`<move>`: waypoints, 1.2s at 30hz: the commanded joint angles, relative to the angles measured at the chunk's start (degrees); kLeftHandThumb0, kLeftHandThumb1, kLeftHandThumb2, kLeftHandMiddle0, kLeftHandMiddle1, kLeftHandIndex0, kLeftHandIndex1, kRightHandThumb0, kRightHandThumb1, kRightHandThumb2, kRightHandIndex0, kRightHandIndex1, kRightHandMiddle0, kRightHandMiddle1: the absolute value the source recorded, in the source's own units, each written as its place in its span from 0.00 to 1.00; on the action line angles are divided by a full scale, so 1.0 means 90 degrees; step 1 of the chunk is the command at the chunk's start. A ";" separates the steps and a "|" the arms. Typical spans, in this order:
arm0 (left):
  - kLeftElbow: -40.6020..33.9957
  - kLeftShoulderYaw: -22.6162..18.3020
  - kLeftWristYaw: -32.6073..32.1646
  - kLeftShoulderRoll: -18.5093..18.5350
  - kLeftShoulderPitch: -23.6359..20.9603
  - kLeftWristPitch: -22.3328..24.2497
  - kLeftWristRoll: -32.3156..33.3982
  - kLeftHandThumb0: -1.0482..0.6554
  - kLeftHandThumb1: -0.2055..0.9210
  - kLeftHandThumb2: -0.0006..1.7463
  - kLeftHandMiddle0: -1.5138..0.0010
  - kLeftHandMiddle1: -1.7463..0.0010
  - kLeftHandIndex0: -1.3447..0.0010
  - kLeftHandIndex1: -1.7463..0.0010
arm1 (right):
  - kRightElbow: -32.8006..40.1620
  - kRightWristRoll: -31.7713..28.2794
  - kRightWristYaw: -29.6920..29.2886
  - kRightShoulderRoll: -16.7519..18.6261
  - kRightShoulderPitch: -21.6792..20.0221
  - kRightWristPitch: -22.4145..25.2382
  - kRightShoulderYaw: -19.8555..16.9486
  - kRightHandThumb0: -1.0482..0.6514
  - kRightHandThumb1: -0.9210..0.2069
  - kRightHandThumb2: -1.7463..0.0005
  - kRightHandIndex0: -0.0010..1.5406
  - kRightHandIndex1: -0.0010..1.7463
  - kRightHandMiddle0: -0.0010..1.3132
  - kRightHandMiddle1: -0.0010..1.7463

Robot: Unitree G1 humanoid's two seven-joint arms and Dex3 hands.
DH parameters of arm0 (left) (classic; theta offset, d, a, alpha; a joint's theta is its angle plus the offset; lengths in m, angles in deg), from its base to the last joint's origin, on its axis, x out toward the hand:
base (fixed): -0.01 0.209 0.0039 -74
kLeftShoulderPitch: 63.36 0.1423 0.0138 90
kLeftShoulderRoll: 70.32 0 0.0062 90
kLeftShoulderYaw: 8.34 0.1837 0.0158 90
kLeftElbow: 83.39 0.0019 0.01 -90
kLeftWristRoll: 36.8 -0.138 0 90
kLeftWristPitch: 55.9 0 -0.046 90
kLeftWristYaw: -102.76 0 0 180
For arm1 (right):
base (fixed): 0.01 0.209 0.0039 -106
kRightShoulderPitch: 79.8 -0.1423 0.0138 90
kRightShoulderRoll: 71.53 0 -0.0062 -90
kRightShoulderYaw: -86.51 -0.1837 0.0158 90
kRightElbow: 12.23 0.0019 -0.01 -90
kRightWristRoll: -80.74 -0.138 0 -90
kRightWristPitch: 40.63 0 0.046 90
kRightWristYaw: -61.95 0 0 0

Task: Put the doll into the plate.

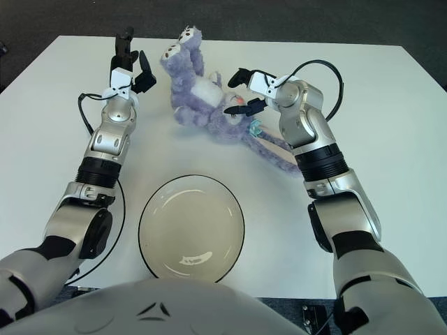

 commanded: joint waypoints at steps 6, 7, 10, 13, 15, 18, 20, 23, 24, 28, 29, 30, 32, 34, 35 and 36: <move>0.0249 -0.0056 -0.0288 0.0077 -0.0278 0.0036 -0.0087 0.04 1.00 0.63 1.00 0.67 1.00 0.75 | 0.0086 0.0007 0.0117 -0.0120 -0.0009 -0.0165 0.0237 0.00 0.05 0.80 0.00 0.44 0.00 0.44; 0.0264 -0.0059 -0.0317 0.0077 -0.0282 0.0028 -0.0090 0.04 1.00 0.63 1.00 0.69 1.00 0.75 | 0.0055 -0.0005 0.0137 -0.0118 -0.0015 -0.0194 0.0260 0.00 0.05 0.81 0.00 0.45 0.00 0.44; 0.0265 -0.0047 -0.0376 0.0080 -0.0279 0.0029 -0.0112 0.03 1.00 0.62 1.00 0.70 1.00 0.76 | 0.0014 -0.0046 0.0200 -0.0124 -0.0019 -0.0240 0.0294 0.00 0.04 0.81 0.00 0.46 0.00 0.43; 0.0243 -0.0032 -0.0413 0.0091 -0.0266 0.0045 -0.0136 0.04 1.00 0.61 1.00 0.71 1.00 0.76 | -0.0052 -0.0118 0.0308 -0.0093 -0.0014 -0.0253 0.0340 0.00 0.03 0.83 0.00 0.51 0.00 0.41; 0.0232 -0.0039 -0.0412 0.0094 -0.0262 0.0052 -0.0129 0.04 1.00 0.61 1.00 0.71 1.00 0.76 | -0.0067 -0.0163 0.0391 -0.0058 0.0003 -0.0229 0.0377 0.01 0.04 0.84 0.00 0.47 0.00 0.39; 0.0204 -0.0050 -0.0418 0.0087 -0.0264 0.0062 -0.0117 0.04 1.00 0.61 1.00 0.70 1.00 0.75 | -0.0025 -0.0159 0.0449 -0.0035 0.0035 -0.0198 0.0454 0.03 0.03 0.84 0.00 0.37 0.00 0.34; 0.0192 -0.0058 -0.0423 0.0079 -0.0266 0.0068 -0.0102 0.04 1.00 0.61 1.00 0.69 1.00 0.75 | -0.0008 -0.0135 0.0465 -0.0023 0.0052 -0.0187 0.0504 0.03 0.03 0.84 0.00 0.34 0.00 0.32; 0.0164 -0.0082 -0.0447 0.0054 -0.0268 0.0084 -0.0076 0.04 1.00 0.61 1.00 0.68 1.00 0.74 | -0.0032 -0.0114 0.0515 0.0023 0.0099 -0.0149 0.0617 0.03 0.01 0.84 0.00 0.30 0.00 0.28; 0.0154 -0.0089 -0.0451 0.0045 -0.0268 0.0090 -0.0067 0.03 1.00 0.61 1.00 0.71 1.00 0.75 | -0.0048 -0.0126 0.0526 0.0041 0.0121 -0.0133 0.0642 0.06 0.03 0.84 0.00 0.27 0.00 0.26; 0.0122 -0.0160 -0.0494 -0.0028 -0.0277 0.0099 0.0024 0.02 1.00 0.60 1.00 0.79 1.00 0.76 | -0.0068 -0.0181 0.0725 0.0033 0.0057 0.0044 0.0691 0.10 0.08 0.80 0.00 0.21 0.00 0.24; 0.0116 -0.0187 -0.0510 -0.0056 -0.0288 0.0113 0.0058 0.02 1.00 0.60 1.00 0.80 1.00 0.76 | -0.0064 -0.0171 0.0703 0.0039 0.0066 0.0047 0.0695 0.11 0.08 0.79 0.00 0.20 0.00 0.24; 0.0112 -0.0207 -0.0521 -0.0076 -0.0295 0.0123 0.0081 0.01 1.00 0.60 1.00 0.81 1.00 0.75 | -0.0060 -0.0165 0.0690 0.0043 0.0071 0.0051 0.0698 0.11 0.08 0.79 0.00 0.18 0.00 0.24; 0.0109 -0.0245 -0.0555 -0.0115 -0.0313 0.0130 0.0130 0.01 1.00 0.59 1.00 0.81 1.00 0.73 | -0.0048 -0.0144 0.0636 0.0051 0.0088 0.0049 0.0701 0.11 0.08 0.78 0.00 0.16 0.00 0.25; 0.0117 -0.0281 -0.0597 -0.0147 -0.0324 0.0095 0.0169 0.00 1.00 0.58 1.00 0.82 1.00 0.72 | -0.0063 -0.0127 0.0589 0.0058 0.0098 0.0041 0.0711 0.11 0.09 0.78 0.00 0.13 0.00 0.25; 0.0124 -0.0295 -0.0613 -0.0160 -0.0331 0.0078 0.0187 0.00 1.00 0.58 1.00 0.82 1.00 0.71 | -0.0069 -0.0125 0.0600 0.0051 0.0093 0.0036 0.0724 0.11 0.09 0.78 0.00 0.12 0.00 0.26; 0.0129 -0.0304 -0.0624 -0.0168 -0.0336 0.0068 0.0198 0.00 1.00 0.58 1.00 0.82 1.00 0.71 | -0.0072 -0.0126 0.0609 0.0043 0.0088 0.0034 0.0735 0.11 0.10 0.78 0.00 0.11 0.00 0.26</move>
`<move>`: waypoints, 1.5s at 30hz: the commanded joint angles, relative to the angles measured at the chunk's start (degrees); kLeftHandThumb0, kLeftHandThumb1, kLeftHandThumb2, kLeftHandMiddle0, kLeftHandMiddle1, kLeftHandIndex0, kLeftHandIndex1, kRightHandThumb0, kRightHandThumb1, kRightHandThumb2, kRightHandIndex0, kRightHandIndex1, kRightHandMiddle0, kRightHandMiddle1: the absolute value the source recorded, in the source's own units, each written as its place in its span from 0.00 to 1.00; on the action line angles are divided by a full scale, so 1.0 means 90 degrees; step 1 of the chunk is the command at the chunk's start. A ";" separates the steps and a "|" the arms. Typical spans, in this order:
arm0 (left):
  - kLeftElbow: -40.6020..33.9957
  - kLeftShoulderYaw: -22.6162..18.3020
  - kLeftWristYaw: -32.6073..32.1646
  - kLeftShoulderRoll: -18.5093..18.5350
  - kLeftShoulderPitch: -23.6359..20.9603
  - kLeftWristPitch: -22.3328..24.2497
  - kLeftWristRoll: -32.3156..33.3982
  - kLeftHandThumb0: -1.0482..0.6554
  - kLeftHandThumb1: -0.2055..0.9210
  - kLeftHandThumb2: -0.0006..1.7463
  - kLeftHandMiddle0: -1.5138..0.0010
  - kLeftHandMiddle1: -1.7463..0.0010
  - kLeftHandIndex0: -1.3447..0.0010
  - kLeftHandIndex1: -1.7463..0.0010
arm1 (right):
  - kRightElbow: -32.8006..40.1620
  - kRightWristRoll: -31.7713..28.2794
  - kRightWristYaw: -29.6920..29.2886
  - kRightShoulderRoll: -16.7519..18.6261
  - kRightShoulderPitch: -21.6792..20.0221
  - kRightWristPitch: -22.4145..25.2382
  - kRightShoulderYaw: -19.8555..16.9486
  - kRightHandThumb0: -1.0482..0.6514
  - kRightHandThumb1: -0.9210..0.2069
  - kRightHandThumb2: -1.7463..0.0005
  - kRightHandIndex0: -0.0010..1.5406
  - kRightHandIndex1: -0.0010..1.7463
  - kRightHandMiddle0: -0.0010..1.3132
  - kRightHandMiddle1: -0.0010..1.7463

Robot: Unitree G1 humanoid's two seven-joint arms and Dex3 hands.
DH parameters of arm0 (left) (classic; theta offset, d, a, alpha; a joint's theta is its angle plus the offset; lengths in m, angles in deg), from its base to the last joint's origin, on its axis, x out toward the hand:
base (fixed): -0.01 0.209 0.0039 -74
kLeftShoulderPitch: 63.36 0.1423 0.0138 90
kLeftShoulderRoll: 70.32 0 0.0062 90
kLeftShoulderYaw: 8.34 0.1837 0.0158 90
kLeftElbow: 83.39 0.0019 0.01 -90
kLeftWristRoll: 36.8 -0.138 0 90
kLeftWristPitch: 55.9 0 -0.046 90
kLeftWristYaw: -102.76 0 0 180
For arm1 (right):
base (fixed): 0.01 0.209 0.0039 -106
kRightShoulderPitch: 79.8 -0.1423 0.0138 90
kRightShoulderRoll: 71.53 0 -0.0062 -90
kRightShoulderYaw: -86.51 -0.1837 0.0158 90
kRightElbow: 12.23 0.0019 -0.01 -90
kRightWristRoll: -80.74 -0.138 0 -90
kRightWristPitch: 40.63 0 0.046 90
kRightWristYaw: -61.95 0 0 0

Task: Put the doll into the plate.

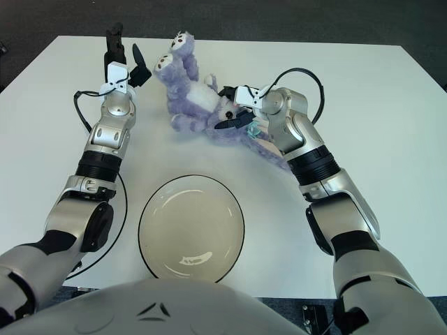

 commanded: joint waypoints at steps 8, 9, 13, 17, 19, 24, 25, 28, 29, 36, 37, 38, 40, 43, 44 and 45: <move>0.0042 -0.0125 -0.0100 -0.0056 -0.0180 -0.0113 0.0141 0.01 1.00 0.55 1.00 0.86 1.00 0.66 | -0.0028 0.0146 0.0096 -0.0066 0.0048 0.0016 0.0281 0.10 0.10 0.77 0.02 0.09 0.00 0.27; 0.0051 -0.0131 -0.0103 -0.0059 -0.0188 -0.0125 0.0153 0.01 1.00 0.55 1.00 0.86 1.00 0.66 | -0.0021 0.0186 0.0059 -0.0072 0.0066 0.0012 0.0309 0.10 0.10 0.76 0.02 0.09 0.00 0.27; 0.0075 -0.0157 -0.0147 -0.0083 -0.0212 -0.0175 0.0186 0.01 1.00 0.55 1.00 0.89 1.00 0.66 | -0.0057 0.0370 -0.0132 -0.0085 0.0116 -0.0072 0.0411 0.10 0.10 0.76 0.05 0.12 0.00 0.28; 0.0086 -0.0156 -0.0204 -0.0104 -0.0220 -0.0228 0.0170 0.01 1.00 0.54 1.00 0.91 1.00 0.66 | -0.0149 0.0629 -0.0461 -0.0089 0.0169 -0.0229 0.0529 0.10 0.12 0.76 0.05 0.16 0.00 0.29; 0.0089 -0.0146 -0.0238 -0.0110 -0.0220 -0.0257 0.0146 0.01 1.00 0.54 1.00 0.91 1.00 0.67 | -0.0212 0.0766 -0.0615 -0.0091 0.0189 -0.0303 0.0595 0.10 0.14 0.76 0.03 0.16 0.00 0.29; 0.0085 -0.0059 -0.0335 -0.0098 -0.0208 -0.0383 0.0010 0.02 1.00 0.53 1.00 0.93 1.00 0.68 | -0.0261 0.1320 -0.1197 0.0009 0.0367 -0.0053 0.0740 0.11 0.23 0.70 0.01 0.10 0.00 0.24; 0.0084 -0.0043 -0.0344 -0.0091 -0.0208 -0.0400 -0.0011 0.02 1.00 0.53 1.00 0.95 1.00 0.69 | -0.0248 0.1402 -0.1265 0.0030 0.0395 0.0022 0.0749 0.12 0.27 0.67 0.00 0.07 0.00 0.21; 0.0099 -0.0027 -0.0331 -0.0073 -0.0205 -0.0491 -0.0023 0.02 1.00 0.53 1.00 0.97 1.00 0.70 | -0.0203 0.1702 -0.1375 0.0091 0.0453 0.0318 0.0838 0.14 0.32 0.63 0.00 0.02 0.00 0.16; 0.0100 -0.0029 -0.0326 -0.0074 -0.0202 -0.0524 -0.0017 0.01 1.00 0.54 1.00 0.98 1.00 0.70 | -0.0189 0.1798 -0.1409 0.0111 0.0476 0.0405 0.0872 0.15 0.34 0.62 0.00 0.02 0.00 0.14; 0.0039 -0.0066 -0.0385 -0.0138 -0.0147 -0.0733 0.0024 0.01 1.00 0.54 1.00 1.00 1.00 0.72 | -0.0189 0.2443 -0.1649 0.0225 0.0626 0.0712 0.1180 0.20 0.41 0.55 0.01 0.01 0.00 0.11; 0.0033 -0.0056 -0.0395 -0.0139 -0.0140 -0.0746 0.0006 0.01 1.00 0.54 1.00 1.00 1.00 0.72 | -0.0190 0.2485 -0.1669 0.0236 0.0646 0.0718 0.1191 0.21 0.41 0.55 0.01 0.01 0.00 0.11; 0.0031 -0.0050 -0.0400 -0.0140 -0.0137 -0.0755 -0.0004 0.01 1.00 0.54 0.99 1.00 1.00 0.73 | -0.0189 0.2512 -0.1676 0.0244 0.0659 0.0721 0.1189 0.21 0.41 0.54 0.01 0.01 0.00 0.11; 0.0013 0.0003 -0.0409 -0.0105 -0.0103 -0.0807 -0.0084 0.01 1.00 0.54 0.99 0.99 1.00 0.73 | -0.0240 0.2609 -0.1794 0.0277 0.0710 0.0703 0.1234 0.22 0.41 0.54 0.01 0.00 0.00 0.11; 0.0036 0.0056 -0.0396 -0.0036 -0.0073 -0.0868 -0.0165 0.02 1.00 0.54 0.97 0.99 1.00 0.74 | -0.0297 0.2711 -0.1932 0.0302 0.0767 0.0655 0.1272 0.20 0.39 0.54 0.00 0.00 0.00 0.10; 0.0099 0.0052 -0.0373 0.0005 -0.0080 -0.0895 -0.0167 0.02 1.00 0.54 0.97 0.98 1.00 0.74 | -0.0318 0.2732 -0.1974 0.0308 0.0785 0.0631 0.1283 0.20 0.38 0.54 0.00 0.00 0.00 0.09; 0.0146 0.0049 -0.0358 0.0034 -0.0086 -0.0916 -0.0167 0.03 1.00 0.54 0.96 0.98 1.00 0.73 | -0.0334 0.2746 -0.2005 0.0313 0.0797 0.0614 0.1290 0.19 0.37 0.55 0.00 0.00 0.00 0.09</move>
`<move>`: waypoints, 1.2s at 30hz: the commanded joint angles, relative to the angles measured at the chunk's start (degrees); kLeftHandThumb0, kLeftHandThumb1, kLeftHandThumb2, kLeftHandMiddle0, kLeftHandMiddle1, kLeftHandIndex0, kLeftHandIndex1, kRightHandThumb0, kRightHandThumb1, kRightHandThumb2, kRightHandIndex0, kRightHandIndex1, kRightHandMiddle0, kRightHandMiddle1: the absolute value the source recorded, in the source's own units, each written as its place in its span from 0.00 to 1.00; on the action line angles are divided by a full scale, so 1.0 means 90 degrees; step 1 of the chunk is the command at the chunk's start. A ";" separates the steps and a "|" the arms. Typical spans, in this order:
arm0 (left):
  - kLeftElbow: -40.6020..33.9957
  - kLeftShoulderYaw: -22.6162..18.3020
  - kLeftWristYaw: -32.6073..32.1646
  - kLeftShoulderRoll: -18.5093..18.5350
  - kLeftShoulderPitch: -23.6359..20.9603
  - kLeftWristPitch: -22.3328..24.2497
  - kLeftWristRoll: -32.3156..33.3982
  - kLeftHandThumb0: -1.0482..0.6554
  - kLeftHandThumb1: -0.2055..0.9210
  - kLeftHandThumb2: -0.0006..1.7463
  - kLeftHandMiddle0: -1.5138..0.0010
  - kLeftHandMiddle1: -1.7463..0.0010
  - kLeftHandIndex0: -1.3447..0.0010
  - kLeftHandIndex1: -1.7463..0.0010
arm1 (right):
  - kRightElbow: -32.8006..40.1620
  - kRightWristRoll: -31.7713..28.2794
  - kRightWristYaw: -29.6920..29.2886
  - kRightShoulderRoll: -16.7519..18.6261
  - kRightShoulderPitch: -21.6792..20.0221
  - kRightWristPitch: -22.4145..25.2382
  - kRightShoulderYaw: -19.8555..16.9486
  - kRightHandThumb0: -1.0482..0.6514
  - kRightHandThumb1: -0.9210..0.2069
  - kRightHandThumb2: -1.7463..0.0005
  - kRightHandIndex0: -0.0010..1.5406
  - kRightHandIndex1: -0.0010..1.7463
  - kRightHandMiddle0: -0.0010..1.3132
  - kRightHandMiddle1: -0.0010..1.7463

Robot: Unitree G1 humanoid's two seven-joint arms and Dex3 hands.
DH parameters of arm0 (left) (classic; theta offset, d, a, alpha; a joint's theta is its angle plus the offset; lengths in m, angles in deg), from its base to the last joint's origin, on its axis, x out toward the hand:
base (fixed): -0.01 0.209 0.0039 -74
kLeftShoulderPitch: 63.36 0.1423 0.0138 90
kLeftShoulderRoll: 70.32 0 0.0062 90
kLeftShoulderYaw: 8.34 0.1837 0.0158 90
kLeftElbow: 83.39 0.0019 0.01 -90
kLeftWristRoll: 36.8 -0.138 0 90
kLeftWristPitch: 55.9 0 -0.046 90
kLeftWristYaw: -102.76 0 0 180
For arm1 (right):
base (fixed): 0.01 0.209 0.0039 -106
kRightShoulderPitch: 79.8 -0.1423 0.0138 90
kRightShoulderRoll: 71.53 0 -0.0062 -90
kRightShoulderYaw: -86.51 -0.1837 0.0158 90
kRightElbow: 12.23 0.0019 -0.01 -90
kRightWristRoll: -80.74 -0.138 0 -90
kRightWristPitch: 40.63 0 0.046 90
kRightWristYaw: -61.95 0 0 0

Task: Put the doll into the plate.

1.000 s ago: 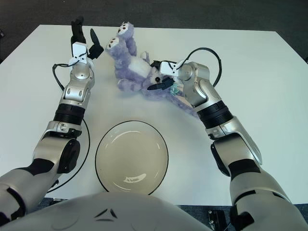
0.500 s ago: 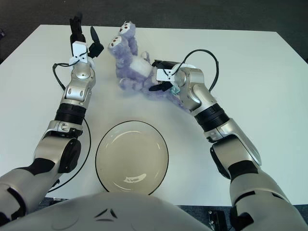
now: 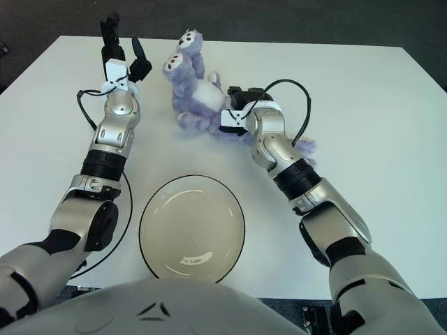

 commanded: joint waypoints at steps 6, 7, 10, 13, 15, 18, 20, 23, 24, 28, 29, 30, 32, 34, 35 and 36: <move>0.0141 0.0096 -0.0034 0.0228 -0.0003 -0.0182 -0.0220 0.06 1.00 0.56 0.95 0.97 1.00 0.73 | -0.0420 0.0215 -0.0272 0.0109 0.0386 -0.0064 0.0144 0.19 0.34 0.57 0.03 0.02 0.00 0.12; 0.0140 0.0107 -0.0031 0.0234 0.0000 -0.0188 -0.0231 0.06 1.00 0.57 0.95 0.97 1.00 0.73 | -0.0429 0.0220 -0.0298 0.0115 0.0391 -0.0069 0.0142 0.19 0.35 0.57 0.03 0.09 0.00 0.14; 0.0104 0.0119 -0.0024 0.0225 0.0017 -0.0203 -0.0235 0.07 1.00 0.57 0.96 0.98 1.00 0.74 | -0.0444 0.0229 -0.0386 0.0118 0.0414 -0.0097 0.0137 0.21 0.39 0.56 0.01 0.27 0.00 0.20; 0.0061 0.0090 0.0018 0.0191 0.0029 -0.0197 -0.0164 0.06 1.00 0.57 0.97 0.98 1.00 0.74 | -0.0456 0.0260 -0.0597 0.0117 0.0467 -0.0159 0.0122 0.25 0.44 0.53 0.00 0.39 0.00 0.29; 0.0047 0.0075 0.0023 0.0177 0.0027 -0.0164 -0.0137 0.05 1.00 0.56 0.97 0.98 1.00 0.74 | -0.0451 0.0269 -0.0696 0.0120 0.0492 -0.0182 0.0101 0.28 0.51 0.48 0.00 0.48 0.00 0.38; 0.0012 0.0043 0.0019 0.0142 0.0025 -0.0090 -0.0091 0.04 1.00 0.56 0.96 0.97 1.00 0.73 | -0.0433 0.0260 -0.0836 0.0132 0.0532 -0.0201 0.0054 0.34 0.60 0.41 0.00 0.68 0.00 0.60; -0.0006 0.0005 0.0009 0.0104 0.0021 -0.0056 -0.0033 0.04 1.00 0.56 0.95 0.96 1.00 0.73 | -0.0417 0.0213 -0.0957 0.0162 0.0574 -0.0200 -0.0019 0.38 0.64 0.38 0.00 0.75 0.00 0.69; -0.0017 -0.0028 -0.0027 0.0060 0.0021 -0.0087 0.0018 0.04 1.00 0.55 0.96 0.96 1.00 0.71 | -0.0421 0.0132 -0.1086 0.0225 0.0622 -0.0181 -0.0141 0.51 0.72 0.28 0.00 0.85 0.00 0.87; -0.0017 -0.0035 -0.0043 0.0048 0.0022 -0.0104 0.0028 0.03 1.00 0.55 0.96 0.97 1.00 0.71 | -0.0429 0.0092 -0.1136 0.0249 0.0639 -0.0185 -0.0191 0.55 0.73 0.25 0.00 0.88 0.00 0.90; -0.0022 -0.0052 -0.0066 0.0024 0.0022 -0.0116 0.0048 0.03 1.00 0.55 0.97 0.97 1.00 0.71 | -0.0450 0.0018 -0.1276 0.0290 0.0683 -0.0243 -0.0296 0.67 0.74 0.17 0.00 0.96 0.00 0.97; -0.0019 -0.0055 -0.0068 0.0025 0.0021 -0.0115 0.0048 0.03 1.00 0.54 0.97 0.97 1.00 0.71 | -0.0463 -0.0009 -0.1362 0.0291 0.0704 -0.0301 -0.0334 0.69 0.73 0.16 0.00 0.98 0.01 0.98; -0.0004 -0.0051 -0.0072 0.0039 0.0020 -0.0120 0.0031 0.03 1.00 0.54 0.97 0.97 1.00 0.71 | -0.0478 -0.0050 -0.1448 0.0290 0.0726 -0.0371 -0.0380 0.70 0.72 0.15 0.00 0.99 0.03 0.99; 0.0013 -0.0037 -0.0085 0.0060 0.0024 -0.0131 -0.0011 0.04 1.00 0.54 0.97 0.96 1.00 0.71 | -0.0499 -0.0139 -0.1560 0.0289 0.0759 -0.0483 -0.0469 0.71 0.72 0.14 0.03 0.99 0.08 0.99; 0.0012 -0.0021 -0.0098 0.0068 0.0039 -0.0145 -0.0046 0.04 1.00 0.54 0.95 0.96 1.00 0.71 | -0.0513 -0.0221 -0.1598 0.0293 0.0777 -0.0561 -0.0551 0.79 0.58 0.23 0.17 1.00 0.17 1.00; 0.0010 -0.0016 -0.0102 0.0068 0.0047 -0.0151 -0.0054 0.04 1.00 0.54 0.94 0.95 1.00 0.71 | -0.0519 -0.0254 -0.1610 0.0294 0.0782 -0.0592 -0.0582 0.82 0.53 0.27 0.23 1.00 0.25 1.00; 0.0011 -0.0015 -0.0098 0.0064 0.0043 -0.0149 -0.0050 0.04 1.00 0.54 0.94 0.95 1.00 0.72 | -0.0503 -0.0381 -0.1654 0.0366 0.0809 -0.0563 -0.0709 0.84 0.50 0.29 0.27 1.00 0.29 1.00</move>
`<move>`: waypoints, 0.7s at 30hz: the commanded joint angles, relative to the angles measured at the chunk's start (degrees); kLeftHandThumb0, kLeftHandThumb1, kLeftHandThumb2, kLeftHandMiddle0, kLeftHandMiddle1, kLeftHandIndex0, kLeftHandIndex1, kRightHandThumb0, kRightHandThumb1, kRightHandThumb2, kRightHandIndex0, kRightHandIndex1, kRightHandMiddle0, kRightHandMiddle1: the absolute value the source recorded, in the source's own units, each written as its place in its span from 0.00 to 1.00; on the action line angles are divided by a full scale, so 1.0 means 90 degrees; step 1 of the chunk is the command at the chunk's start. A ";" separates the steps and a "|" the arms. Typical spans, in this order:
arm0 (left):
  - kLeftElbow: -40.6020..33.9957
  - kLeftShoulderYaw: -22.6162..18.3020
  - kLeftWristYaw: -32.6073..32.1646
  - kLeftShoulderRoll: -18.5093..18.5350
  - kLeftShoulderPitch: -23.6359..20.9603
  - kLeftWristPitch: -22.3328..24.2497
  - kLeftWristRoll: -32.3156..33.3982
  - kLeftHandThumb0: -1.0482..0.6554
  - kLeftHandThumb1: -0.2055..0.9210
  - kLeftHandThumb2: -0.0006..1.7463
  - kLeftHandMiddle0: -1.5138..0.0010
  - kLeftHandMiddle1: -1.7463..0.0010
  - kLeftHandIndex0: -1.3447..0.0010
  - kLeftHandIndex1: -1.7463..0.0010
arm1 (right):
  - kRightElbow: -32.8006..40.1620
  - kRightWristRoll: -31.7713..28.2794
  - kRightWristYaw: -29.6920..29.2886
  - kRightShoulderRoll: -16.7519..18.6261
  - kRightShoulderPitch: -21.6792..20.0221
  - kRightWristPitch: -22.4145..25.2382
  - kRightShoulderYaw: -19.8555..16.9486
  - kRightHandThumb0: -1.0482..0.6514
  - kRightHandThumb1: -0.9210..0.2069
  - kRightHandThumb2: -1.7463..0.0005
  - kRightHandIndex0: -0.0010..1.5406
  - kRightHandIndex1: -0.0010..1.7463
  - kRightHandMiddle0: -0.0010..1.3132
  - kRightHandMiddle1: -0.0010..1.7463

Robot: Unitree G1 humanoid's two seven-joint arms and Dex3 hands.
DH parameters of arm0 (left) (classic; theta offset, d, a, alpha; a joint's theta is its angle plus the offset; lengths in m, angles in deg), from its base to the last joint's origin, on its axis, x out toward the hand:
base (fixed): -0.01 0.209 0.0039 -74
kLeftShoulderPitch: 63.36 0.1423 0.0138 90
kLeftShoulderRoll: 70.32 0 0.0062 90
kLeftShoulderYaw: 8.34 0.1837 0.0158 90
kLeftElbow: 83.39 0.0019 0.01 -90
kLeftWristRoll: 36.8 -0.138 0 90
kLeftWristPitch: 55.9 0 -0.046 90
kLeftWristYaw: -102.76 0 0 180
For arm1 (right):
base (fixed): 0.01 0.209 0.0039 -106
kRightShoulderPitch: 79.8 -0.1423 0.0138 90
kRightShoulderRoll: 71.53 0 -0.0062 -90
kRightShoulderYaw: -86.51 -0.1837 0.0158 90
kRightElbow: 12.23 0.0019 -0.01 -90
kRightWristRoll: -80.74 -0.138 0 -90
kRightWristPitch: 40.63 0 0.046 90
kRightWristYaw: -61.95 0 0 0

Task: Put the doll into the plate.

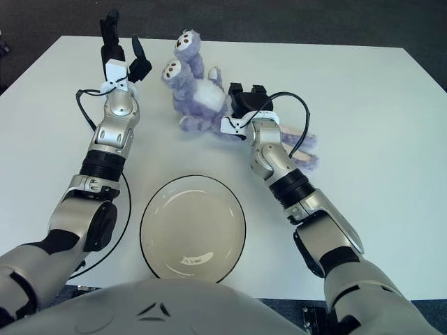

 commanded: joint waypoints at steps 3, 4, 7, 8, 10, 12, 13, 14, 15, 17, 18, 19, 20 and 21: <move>-0.0014 -0.0009 -0.0064 0.0038 0.0014 -0.0044 -0.0040 0.04 1.00 0.54 0.93 0.94 1.00 0.72 | -0.0202 -0.0504 -0.0081 0.0180 0.0348 0.0067 -0.0431 0.88 0.55 0.24 0.37 1.00 0.46 1.00; -0.0013 -0.0011 -0.0063 0.0034 0.0014 -0.0043 -0.0030 0.04 1.00 0.54 0.93 0.94 1.00 0.72 | -0.0200 -0.0556 -0.0114 0.0206 0.0360 0.0065 -0.0483 0.89 0.56 0.23 0.39 1.00 0.51 1.00; -0.0032 -0.0035 -0.0047 0.0005 0.0001 -0.0056 0.0034 0.04 1.00 0.54 0.94 0.94 1.00 0.72 | -0.0086 -0.0829 -0.0148 0.0223 0.0454 -0.0028 -0.0732 0.90 0.57 0.23 0.40 1.00 0.58 1.00; -0.0037 -0.0041 -0.0041 -0.0003 0.0000 -0.0064 0.0052 0.03 1.00 0.54 0.95 0.94 1.00 0.72 | -0.0052 -0.0911 -0.0159 0.0217 0.0486 -0.0068 -0.0802 0.90 0.56 0.23 0.40 1.00 0.64 1.00; -0.0038 -0.0049 -0.0033 -0.0013 -0.0005 -0.0059 0.0073 0.03 1.00 0.54 0.96 0.95 1.00 0.72 | -0.0026 -0.1002 -0.0173 0.0194 0.0525 -0.0121 -0.0875 0.89 0.55 0.24 0.39 1.00 0.69 1.00; -0.0024 -0.0067 -0.0037 -0.0027 -0.0032 -0.0015 0.0098 0.02 1.00 0.55 0.96 0.95 1.00 0.72 | -0.0050 -0.1123 -0.0219 0.0155 0.0574 -0.0219 -0.0981 0.90 0.57 0.22 0.41 1.00 0.73 1.00; -0.0020 -0.0074 -0.0038 -0.0032 -0.0040 0.0001 0.0108 0.02 1.00 0.55 0.96 0.95 1.00 0.72 | -0.0074 -0.1193 -0.0247 0.0142 0.0594 -0.0284 -0.1039 0.90 0.58 0.21 0.42 1.00 0.74 1.00; -0.0017 -0.0077 -0.0039 -0.0033 -0.0043 0.0009 0.0113 0.02 1.00 0.55 0.96 0.95 1.00 0.72 | -0.0092 -0.1238 -0.0268 0.0136 0.0605 -0.0329 -0.1072 0.91 0.62 0.18 0.44 1.00 0.75 1.00; -0.0014 -0.0080 -0.0032 -0.0028 -0.0047 0.0020 0.0117 0.02 1.00 0.55 0.96 0.94 1.00 0.72 | -0.0120 -0.1297 -0.0291 0.0131 0.0611 -0.0387 -0.1113 0.92 0.64 0.17 0.45 1.00 0.76 1.00; -0.0009 -0.0083 -0.0023 -0.0021 -0.0051 0.0038 0.0120 0.02 1.00 0.55 0.96 0.94 1.00 0.72 | -0.0161 -0.1375 -0.0321 0.0126 0.0618 -0.0467 -0.1168 0.93 0.67 0.14 0.47 1.00 0.77 1.00; -0.0007 -0.0083 -0.0021 -0.0019 -0.0053 0.0044 0.0119 0.01 1.00 0.55 0.96 0.94 1.00 0.72 | -0.0175 -0.1403 -0.0333 0.0123 0.0619 -0.0494 -0.1183 0.94 0.69 0.13 0.48 1.00 0.78 1.00; -0.0002 -0.0083 -0.0020 -0.0018 -0.0055 0.0057 0.0117 0.01 1.00 0.55 0.95 0.94 1.00 0.72 | -0.0212 -0.1442 -0.0346 0.0105 0.0617 -0.0537 -0.1212 0.94 0.70 0.12 0.49 1.00 0.78 1.00; 0.0002 -0.0083 -0.0019 -0.0017 -0.0057 0.0066 0.0115 0.01 1.00 0.55 0.95 0.94 1.00 0.72 | -0.0240 -0.1470 -0.0355 0.0091 0.0614 -0.0569 -0.1232 0.94 0.70 0.11 0.50 1.00 0.79 1.00; 0.0012 -0.0093 -0.0016 -0.0021 -0.0064 0.0085 0.0128 0.01 1.00 0.55 0.95 0.93 1.00 0.73 | -0.0269 -0.1493 -0.0359 0.0076 0.0608 -0.0596 -0.1254 0.94 0.71 0.11 0.50 1.00 0.79 1.00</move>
